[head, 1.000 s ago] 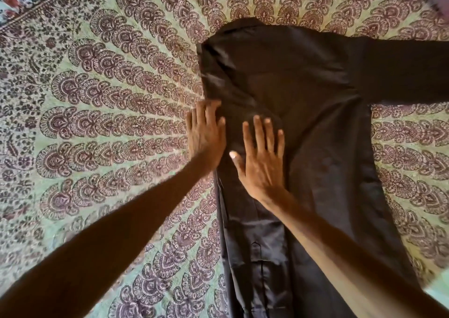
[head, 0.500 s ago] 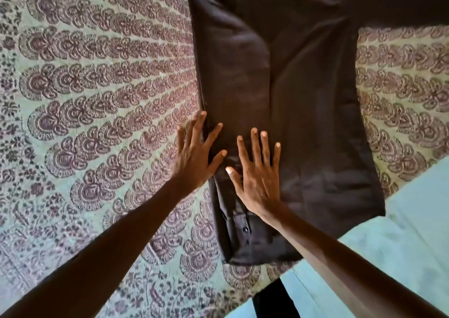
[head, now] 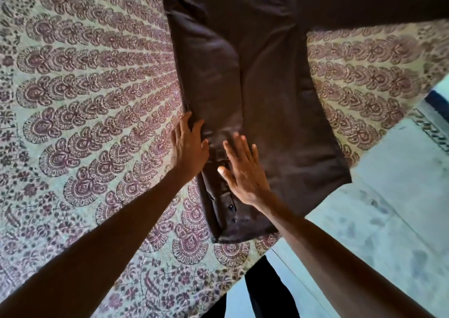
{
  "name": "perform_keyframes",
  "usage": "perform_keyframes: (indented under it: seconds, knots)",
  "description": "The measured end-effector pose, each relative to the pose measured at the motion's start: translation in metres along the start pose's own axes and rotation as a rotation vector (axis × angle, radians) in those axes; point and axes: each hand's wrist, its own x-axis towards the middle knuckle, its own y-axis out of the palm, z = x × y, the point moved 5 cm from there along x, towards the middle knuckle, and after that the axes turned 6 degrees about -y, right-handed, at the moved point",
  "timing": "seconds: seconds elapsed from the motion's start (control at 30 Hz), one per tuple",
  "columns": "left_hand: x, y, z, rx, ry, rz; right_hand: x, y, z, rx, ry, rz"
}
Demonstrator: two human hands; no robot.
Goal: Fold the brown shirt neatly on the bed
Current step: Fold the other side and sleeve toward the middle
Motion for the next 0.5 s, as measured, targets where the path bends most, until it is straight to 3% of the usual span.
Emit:
perform_keyframes:
  seconds: [0.17, 0.33, 0.5]
  knots:
    - [0.046, -0.004, -0.049, -0.071, 0.114, 0.017, 0.010, -0.088, -0.081, 0.024, 0.240, -0.329]
    - [0.113, 0.014, -0.116, -0.083, 0.190, 0.073, 0.039, -0.150, -0.177, 0.087, 0.454, -0.334]
    - [0.216, 0.040, -0.187, -0.087, 0.240, 0.042, 0.112, -0.190, -0.249, 0.184, 0.494, -0.374]
